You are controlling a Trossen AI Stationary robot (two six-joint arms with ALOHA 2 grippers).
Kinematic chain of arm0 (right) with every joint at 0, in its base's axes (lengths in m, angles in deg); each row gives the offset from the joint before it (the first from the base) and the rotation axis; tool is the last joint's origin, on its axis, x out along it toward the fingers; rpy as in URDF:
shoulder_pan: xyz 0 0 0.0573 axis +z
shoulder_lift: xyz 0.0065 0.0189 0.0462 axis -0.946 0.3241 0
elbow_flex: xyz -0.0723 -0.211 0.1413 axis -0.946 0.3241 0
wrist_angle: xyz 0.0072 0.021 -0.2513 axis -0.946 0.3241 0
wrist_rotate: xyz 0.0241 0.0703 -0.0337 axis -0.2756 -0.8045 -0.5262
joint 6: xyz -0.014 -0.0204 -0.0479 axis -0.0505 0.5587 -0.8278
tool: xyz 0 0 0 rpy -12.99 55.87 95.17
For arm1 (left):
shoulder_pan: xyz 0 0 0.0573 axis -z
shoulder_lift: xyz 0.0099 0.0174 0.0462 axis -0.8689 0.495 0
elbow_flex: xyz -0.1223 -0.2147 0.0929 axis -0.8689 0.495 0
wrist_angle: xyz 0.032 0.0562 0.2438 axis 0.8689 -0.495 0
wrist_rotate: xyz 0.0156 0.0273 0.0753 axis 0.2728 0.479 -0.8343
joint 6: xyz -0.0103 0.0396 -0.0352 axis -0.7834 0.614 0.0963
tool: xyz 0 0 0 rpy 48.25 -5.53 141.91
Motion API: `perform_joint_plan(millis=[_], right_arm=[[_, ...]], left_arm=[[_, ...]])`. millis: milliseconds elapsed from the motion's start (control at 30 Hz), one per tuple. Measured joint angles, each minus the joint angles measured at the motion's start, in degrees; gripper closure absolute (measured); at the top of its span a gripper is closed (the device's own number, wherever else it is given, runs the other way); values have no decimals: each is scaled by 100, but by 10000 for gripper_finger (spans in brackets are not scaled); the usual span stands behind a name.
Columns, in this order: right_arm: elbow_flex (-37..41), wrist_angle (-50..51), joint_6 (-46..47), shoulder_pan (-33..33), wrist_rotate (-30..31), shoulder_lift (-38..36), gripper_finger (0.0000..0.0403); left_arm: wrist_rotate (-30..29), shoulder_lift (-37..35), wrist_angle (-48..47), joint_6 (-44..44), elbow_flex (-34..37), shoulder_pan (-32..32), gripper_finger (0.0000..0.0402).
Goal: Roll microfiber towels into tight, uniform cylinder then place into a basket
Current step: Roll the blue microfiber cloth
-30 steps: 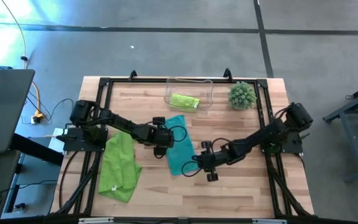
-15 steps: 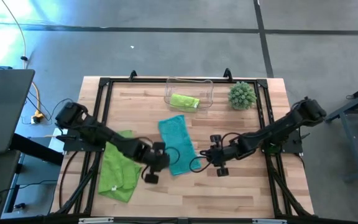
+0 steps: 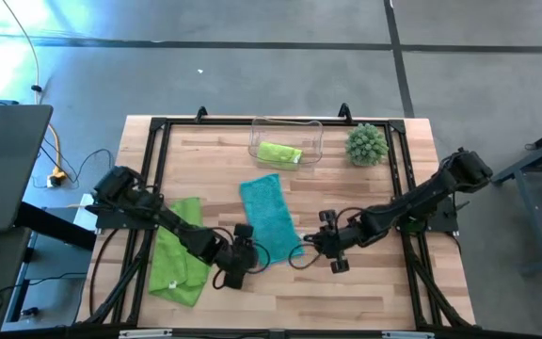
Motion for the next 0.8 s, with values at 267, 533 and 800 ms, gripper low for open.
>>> perform_joint_plan(millis=[267,533,800], right_arm=[[0,-16,409,841,1179,4,282],[162,-291,673,1294,2194,25,282],[1567,-2863,754,1195,2124,44,282]], left_arm=[[-641,502,874,1051,-13,169,234],[-762,584,1096,1224,-10,154,255],[-606,591,1131,936,-4,151,296]])
